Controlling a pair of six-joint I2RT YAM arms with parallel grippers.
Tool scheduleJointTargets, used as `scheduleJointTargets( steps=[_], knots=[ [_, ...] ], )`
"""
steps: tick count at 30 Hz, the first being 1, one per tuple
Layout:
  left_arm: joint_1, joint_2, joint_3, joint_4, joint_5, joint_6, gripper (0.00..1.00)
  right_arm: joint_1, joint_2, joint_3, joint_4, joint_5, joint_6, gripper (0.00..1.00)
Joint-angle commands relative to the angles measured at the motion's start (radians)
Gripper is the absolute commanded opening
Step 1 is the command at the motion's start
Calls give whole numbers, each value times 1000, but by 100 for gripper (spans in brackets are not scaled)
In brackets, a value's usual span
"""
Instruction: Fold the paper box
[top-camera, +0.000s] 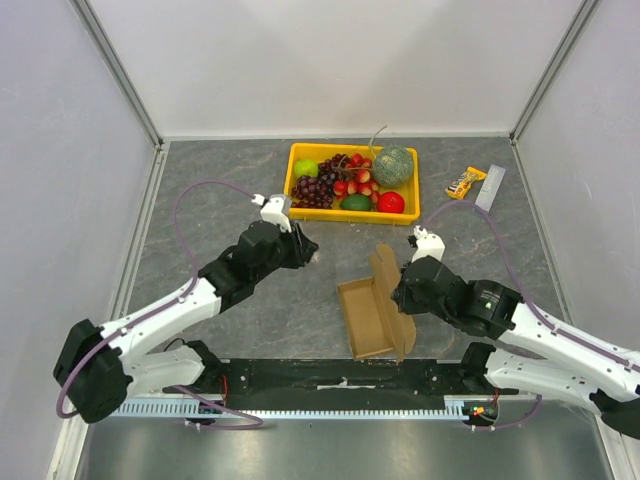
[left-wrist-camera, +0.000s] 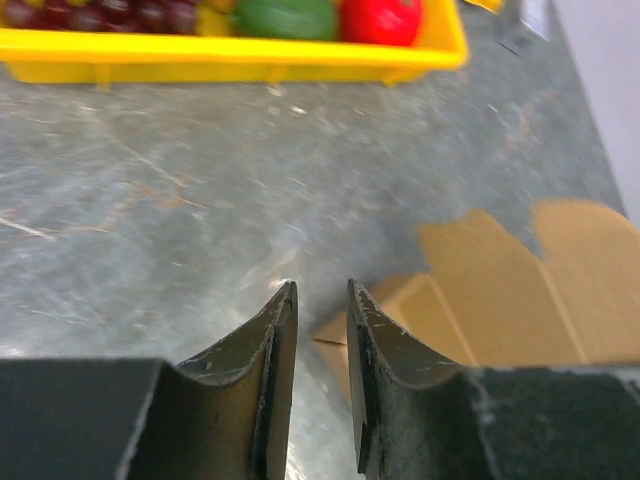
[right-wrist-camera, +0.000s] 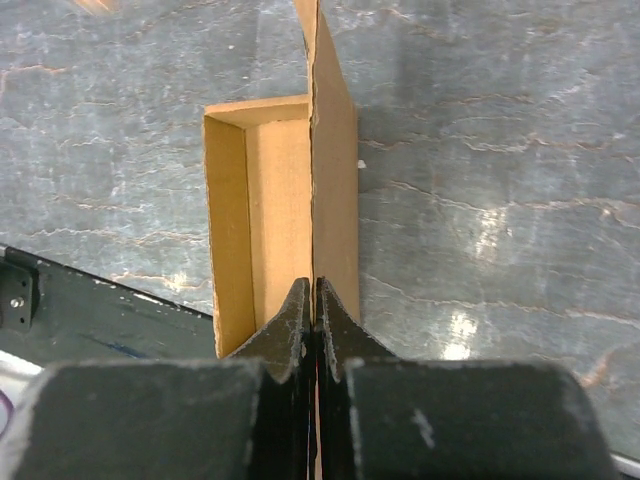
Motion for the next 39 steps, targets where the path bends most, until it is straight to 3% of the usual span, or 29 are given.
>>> scheduleJointTargets(
  steps=[1,6,10,14,16,20,25,32,39],
  knots=[
    [-95,-66,-11,-67,111,48,33,-2,29,14,125,-56,-44,2],
    [-230,-38,-19,-51,55,21,33,-2,62,48,155,-75,-59,2],
    [-261,-17,-16,-104,-57,-31,33,-2,71,57,153,-75,-58,1],
    [-199,-121,-42,-176,-220,-84,48,-3,57,59,84,-20,-43,1],
    [-131,-121,-17,-260,-231,-96,54,-2,37,73,-12,41,-33,0],
    [-126,-57,6,-352,-176,-122,58,-2,3,114,-132,154,-29,0],
    [-129,-21,-26,-391,-54,-212,64,-2,-41,117,-177,182,-24,1],
    [-199,-11,-46,-423,-59,-305,80,-2,-38,90,-158,165,-19,1],
    [-326,164,32,-488,-151,-417,82,-2,-44,76,-146,159,-27,0]
  ],
)
